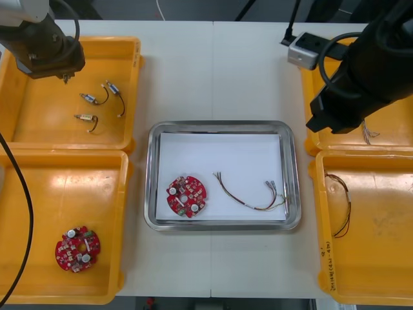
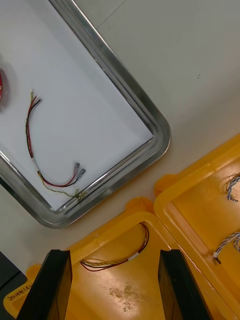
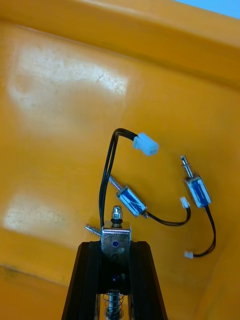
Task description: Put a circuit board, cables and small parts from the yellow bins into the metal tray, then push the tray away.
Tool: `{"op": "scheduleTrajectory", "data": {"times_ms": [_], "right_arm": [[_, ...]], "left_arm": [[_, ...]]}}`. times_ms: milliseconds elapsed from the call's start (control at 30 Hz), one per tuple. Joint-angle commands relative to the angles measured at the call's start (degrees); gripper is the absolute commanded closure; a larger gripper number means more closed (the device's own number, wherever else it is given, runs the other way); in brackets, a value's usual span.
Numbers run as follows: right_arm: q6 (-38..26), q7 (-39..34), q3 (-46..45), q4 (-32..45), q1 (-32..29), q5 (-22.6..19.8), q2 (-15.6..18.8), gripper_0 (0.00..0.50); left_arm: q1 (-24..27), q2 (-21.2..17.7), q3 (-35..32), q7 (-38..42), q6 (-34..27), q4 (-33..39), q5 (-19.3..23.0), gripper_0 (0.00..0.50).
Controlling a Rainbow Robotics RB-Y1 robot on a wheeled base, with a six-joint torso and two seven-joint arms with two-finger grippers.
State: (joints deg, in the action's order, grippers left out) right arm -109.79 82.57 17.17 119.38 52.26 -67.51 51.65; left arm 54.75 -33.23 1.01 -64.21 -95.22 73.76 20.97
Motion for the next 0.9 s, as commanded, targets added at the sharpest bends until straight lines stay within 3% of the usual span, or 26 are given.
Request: {"op": "scheduleTrajectory", "data": {"times_ms": [33, 433, 900], "right_arm": [[-0.21, -1.36, -8.55, -0.55, -5.07, 2.03, 2.84, 0.000], [-0.21, -0.39, -16.03, -8.37, -8.67, 6.42, 5.74, 0.000], [-0.21, 1.01, -20.16, -21.12, -8.32, 11.61, 5.74, 0.000]], "left_arm": [[-2.28, -2.46, -0.75, 1.98, -4.18, 7.98, 2.76, 0.500], [-4.21, -0.70, 5.58, 12.70, -13.76, 22.40, 8.65, 0.500], [-4.21, 4.22, 15.42, 23.07, -13.76, 28.81, 11.11, 0.497]]}}
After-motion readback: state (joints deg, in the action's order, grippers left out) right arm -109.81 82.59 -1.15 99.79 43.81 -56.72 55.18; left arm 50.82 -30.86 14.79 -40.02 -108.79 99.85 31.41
